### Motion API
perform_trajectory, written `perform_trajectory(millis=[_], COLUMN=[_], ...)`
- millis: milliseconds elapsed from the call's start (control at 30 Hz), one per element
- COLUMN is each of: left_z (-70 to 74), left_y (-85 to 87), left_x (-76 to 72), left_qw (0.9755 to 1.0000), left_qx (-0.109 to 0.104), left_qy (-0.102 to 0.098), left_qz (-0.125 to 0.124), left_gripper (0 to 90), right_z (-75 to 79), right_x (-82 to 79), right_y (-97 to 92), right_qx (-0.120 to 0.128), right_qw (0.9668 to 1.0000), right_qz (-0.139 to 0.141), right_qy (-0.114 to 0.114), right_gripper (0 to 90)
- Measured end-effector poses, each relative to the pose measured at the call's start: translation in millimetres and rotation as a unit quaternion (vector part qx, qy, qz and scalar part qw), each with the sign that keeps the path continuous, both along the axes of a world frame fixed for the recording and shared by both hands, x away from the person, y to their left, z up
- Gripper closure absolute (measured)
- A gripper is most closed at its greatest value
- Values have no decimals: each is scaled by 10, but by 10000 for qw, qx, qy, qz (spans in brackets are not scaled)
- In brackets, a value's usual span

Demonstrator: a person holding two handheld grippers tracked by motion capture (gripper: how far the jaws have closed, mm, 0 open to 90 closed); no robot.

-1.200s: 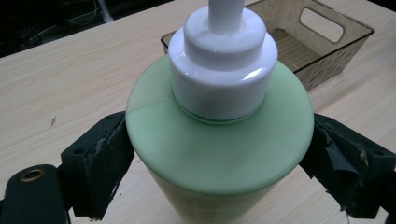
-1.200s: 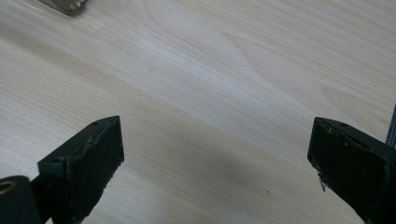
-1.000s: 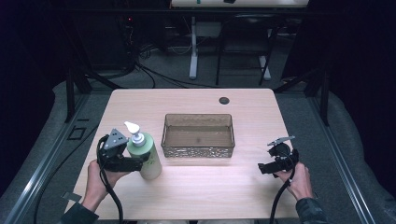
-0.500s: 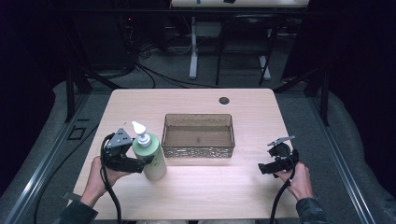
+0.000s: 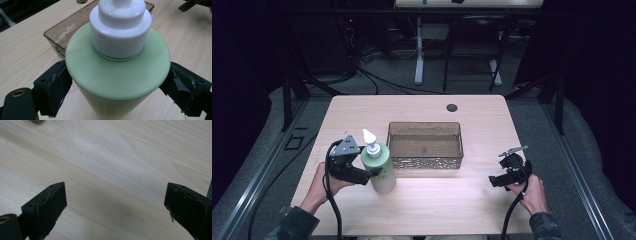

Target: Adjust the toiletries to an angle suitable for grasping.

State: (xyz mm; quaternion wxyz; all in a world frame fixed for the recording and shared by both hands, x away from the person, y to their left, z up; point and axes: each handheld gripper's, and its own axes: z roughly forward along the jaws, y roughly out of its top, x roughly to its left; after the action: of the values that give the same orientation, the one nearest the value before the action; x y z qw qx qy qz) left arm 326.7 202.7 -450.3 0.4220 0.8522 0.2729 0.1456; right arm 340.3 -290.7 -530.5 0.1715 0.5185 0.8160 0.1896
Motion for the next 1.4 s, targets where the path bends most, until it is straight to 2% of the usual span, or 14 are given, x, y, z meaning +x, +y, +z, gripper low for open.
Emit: perform_trajectory(millis=[200, 333, 467, 500, 567, 667, 833, 967, 1067, 1100, 1167, 1400], left_z=[0, -1, 8, 8, 22, 61, 105, 128, 116, 96, 82, 84], left_y=[-80, -118, -156, -156, -189, -233, -282, -352, -385, -383, -376, -357], left_x=[58, 77, 46, 46, 13, -60, -130, -157, -142, -122, -113, -82], left_qw=[9996, 9994, 10000, 10000, 9999, 9986, 9956, 9946, 9943, 9944, 9946, 9960], left_qx=[10, 7, -26, -26, -31, 89, 214, 167, 216, 156, 100, 92], left_qy=[-8, -19, -3, -3, 21, -65, -127, -187, -165, -77, -38, -27], left_qz=[-278, -341, -71, -71, 152, 510, 904, 1006, 1035, 1042, 1031, 892], left_gripper=[128, 125, 120, 119, 112, 101, 48, 119, 113, 113, 114, 117], right_z=[-15, -20, -20, -20, -17, -5, -8, -14, -16, -16, -17, -10], right_x=[1, 3, -2, -2, -6, -9, -7, -4, -2, -3, -1, -6], right_y=[-7, -4, -13, -13, -31, -41, -30, -35, -38, -34, -30, -37], right_qx=[26, 3, 50, 50, 45, 47, 62, 70, 72, 67, 68, 74], right_qw=[10000, 10000, 10000, 10000, 10000, 10000, 9999, 9999, 9999, 9999, 9999, 9999], right_qz=[3, 7, -5, -5, -14, -37, -5, -16, -22, -16, -13, -15], right_qy=[51, 58, 68, 68, 78, 74, 80, 99, 110, 118, 116, 109], right_gripper=[38, 38, 39, 39, 40, 40, 41, 42, 42, 42, 43, 52])
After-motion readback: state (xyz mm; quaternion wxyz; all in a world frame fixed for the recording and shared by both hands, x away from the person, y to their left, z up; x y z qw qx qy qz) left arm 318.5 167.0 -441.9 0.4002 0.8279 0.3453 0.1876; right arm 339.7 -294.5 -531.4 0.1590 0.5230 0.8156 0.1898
